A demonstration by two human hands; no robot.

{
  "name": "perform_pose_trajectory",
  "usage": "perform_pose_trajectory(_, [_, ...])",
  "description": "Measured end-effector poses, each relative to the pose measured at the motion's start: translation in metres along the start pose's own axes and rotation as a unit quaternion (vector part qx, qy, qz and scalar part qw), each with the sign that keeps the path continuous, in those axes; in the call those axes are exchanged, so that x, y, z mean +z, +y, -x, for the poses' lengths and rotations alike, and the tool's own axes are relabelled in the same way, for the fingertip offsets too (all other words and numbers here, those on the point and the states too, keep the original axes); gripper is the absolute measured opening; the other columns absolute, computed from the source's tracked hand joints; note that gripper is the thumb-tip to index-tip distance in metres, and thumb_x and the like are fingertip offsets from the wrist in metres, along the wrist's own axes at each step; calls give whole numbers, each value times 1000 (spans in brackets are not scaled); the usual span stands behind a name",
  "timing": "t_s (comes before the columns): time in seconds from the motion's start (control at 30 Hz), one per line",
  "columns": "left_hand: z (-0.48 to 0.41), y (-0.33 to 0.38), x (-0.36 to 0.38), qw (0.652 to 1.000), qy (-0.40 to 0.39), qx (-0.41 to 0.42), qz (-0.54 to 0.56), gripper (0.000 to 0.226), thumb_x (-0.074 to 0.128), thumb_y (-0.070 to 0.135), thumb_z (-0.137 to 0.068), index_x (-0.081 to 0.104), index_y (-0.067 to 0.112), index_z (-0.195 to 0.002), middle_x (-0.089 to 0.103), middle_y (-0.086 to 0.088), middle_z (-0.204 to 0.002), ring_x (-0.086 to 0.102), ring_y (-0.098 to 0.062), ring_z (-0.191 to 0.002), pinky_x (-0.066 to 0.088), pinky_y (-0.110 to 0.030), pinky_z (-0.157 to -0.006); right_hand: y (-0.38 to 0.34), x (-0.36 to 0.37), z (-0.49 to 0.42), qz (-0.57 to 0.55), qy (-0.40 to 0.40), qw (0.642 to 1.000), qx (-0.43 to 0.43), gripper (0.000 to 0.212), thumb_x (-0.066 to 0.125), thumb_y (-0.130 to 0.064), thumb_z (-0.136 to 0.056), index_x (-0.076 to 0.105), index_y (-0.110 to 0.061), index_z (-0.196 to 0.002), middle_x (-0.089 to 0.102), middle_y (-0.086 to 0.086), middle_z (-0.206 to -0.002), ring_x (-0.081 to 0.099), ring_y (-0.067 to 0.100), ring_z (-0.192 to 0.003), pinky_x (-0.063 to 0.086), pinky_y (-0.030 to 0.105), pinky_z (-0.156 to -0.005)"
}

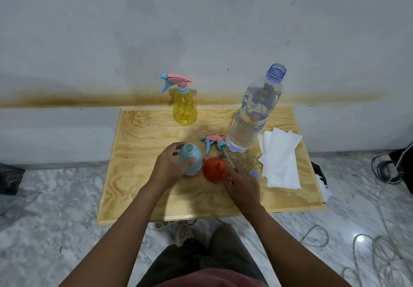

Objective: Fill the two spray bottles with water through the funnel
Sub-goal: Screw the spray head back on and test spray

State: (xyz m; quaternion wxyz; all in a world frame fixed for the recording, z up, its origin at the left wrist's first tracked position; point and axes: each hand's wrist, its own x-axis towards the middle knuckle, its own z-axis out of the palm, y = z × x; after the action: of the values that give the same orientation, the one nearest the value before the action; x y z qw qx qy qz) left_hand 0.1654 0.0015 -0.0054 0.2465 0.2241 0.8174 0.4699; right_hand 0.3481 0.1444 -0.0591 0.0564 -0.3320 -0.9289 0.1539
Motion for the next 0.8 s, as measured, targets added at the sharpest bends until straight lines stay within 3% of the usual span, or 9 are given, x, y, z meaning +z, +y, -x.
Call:
perform_pose_trajectory(0.13, [0, -1, 1, 999, 1, 23, -29, 51, 81, 29, -78, 58, 25, -123, 60, 13, -118, 57, -11, -108, 43, -24, -85, 5, -12, -6, -31, -4, 999, -16, 24, 63, -23, -87, 68, -21, -111, 69, -2, -98, 67, 21, -77, 45, 25, -55])
perform_pose_trajectory(0.27, [0, -4, 4, 998, -7, 38, -42, 64, 84, 36, -71, 55, 25, -126, 60, 11, -121, 57, -11, -106, 44, -23, -82, -5, -30, -36, -77, -25, 996, 35, 25, 53, -34, -94, 65, -29, -116, 65, -7, -114, 65, 18, -96, 53, 34, -75])
perform_pose_trajectory(0.43, [0, -6, 6, 999, -4, 18, -30, 65, 85, 28, -71, 56, 28, -128, 62, 11, -121, 58, -9, -108, 44, -18, -82, -39, -39, -80, -72, -128, 985, 90, 47, 43, -29, -97, 44, -31, -144, 51, 1, -144, 54, 23, -125, 43, 36, -94])
perform_pose_trajectory(0.53, [1, -8, 5, 999, -5, 18, -26, 65, 85, 31, -72, 55, 29, -130, 63, 10, -123, 58, -9, -111, 46, -21, -87, -47, -36, -93, -44, -175, 978, 107, 49, 43, -25, -98, 40, -23, -147, 51, 8, -141, 54, 26, -123, 41, 34, -89])
perform_pose_trajectory(0.8, [-2, -11, -7, 998, 10, 48, -43, 62, 84, 28, -74, 56, 24, -129, 63, 7, -121, 58, -10, -110, 50, -26, -88, -55, -12, -106, -38, -163, 979, 118, 36, 47, -25, -96, 55, -9, -128, 49, 13, -126, 60, 33, -105, 48, 39, -83])
